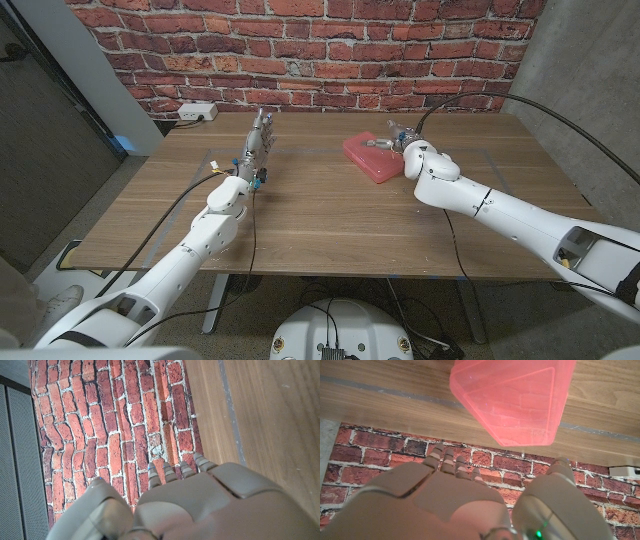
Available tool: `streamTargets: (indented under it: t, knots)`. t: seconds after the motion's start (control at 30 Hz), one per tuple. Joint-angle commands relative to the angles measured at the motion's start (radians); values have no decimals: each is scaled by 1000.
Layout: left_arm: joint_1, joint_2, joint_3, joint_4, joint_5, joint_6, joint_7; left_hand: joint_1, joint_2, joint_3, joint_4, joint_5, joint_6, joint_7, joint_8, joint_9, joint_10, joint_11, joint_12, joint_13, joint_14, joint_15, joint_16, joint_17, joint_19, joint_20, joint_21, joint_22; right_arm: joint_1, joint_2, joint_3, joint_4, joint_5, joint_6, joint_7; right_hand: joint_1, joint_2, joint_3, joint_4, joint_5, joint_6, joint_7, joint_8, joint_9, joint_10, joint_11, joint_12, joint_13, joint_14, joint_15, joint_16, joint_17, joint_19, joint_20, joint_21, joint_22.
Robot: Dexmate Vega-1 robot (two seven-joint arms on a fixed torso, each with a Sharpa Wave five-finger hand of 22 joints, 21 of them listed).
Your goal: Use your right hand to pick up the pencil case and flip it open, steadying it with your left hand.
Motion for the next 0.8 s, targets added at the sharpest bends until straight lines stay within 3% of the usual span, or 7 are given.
streamTargets:
  t: [0.03,0.1,0.33,0.4,0.5,0.8]
  knots:
    - [6,-8,1,-3,4,5,22,1,-5,-5,3,1,3,0,-1,2,-1,0,-3,3,0,-64,-1,1,-5,4,-5,2,56,21,-50,54,-11,-3,98,18,-1,1,-8,-3,-263,9,1,2,-15,5,-2,3,-20,3,-6,1,-13,1,-2,2]
    - [8,-7,1,-6,4,10,25,1,-5,-5,3,1,3,0,-2,2,-1,0,-3,3,1,-64,0,1,-5,4,-5,2,57,27,-53,62,-15,-5,91,22,-4,-1,-10,-2,-265,17,1,2,-20,6,-2,3,-27,2,-7,1,-16,2,-2,2]
    - [12,-4,0,-13,4,15,32,0,-5,-7,4,1,1,0,-4,2,-2,0,-4,3,1,-63,0,2,-6,7,-5,2,40,45,-38,67,-15,-6,44,45,-44,-26,-20,13,-253,21,9,1,33,6,21,2,57,-8,21,-2,10,1,8,1]
    - [13,-4,0,-15,3,17,33,-1,-5,-7,4,1,1,0,-5,3,-2,-4,-5,3,1,-64,0,2,-6,8,-5,2,28,56,-28,67,-19,-21,13,34,-64,-50,-13,19,-255,21,8,1,56,6,28,2,94,1,23,-3,34,2,12,1]
    - [13,-2,0,-16,3,18,32,-1,-5,-8,5,1,0,0,-5,3,-3,-3,-5,3,1,-63,-1,2,-7,9,-5,2,28,63,-30,68,-24,-37,1,35,-76,-81,-13,35,-220,9,17,-1,103,6,39,0,165,-36,33,-6,75,1,15,0]
    - [10,-5,0,-8,-2,17,23,-1,-4,-9,5,1,-1,0,-7,3,-2,-2,-5,3,1,-60,0,2,-8,12,-5,2,43,71,-50,78,-27,-33,2,32,-78,-98,-12,42,-223,5,13,-2,114,7,38,-1,170,-13,24,-7,95,1,16,-1]
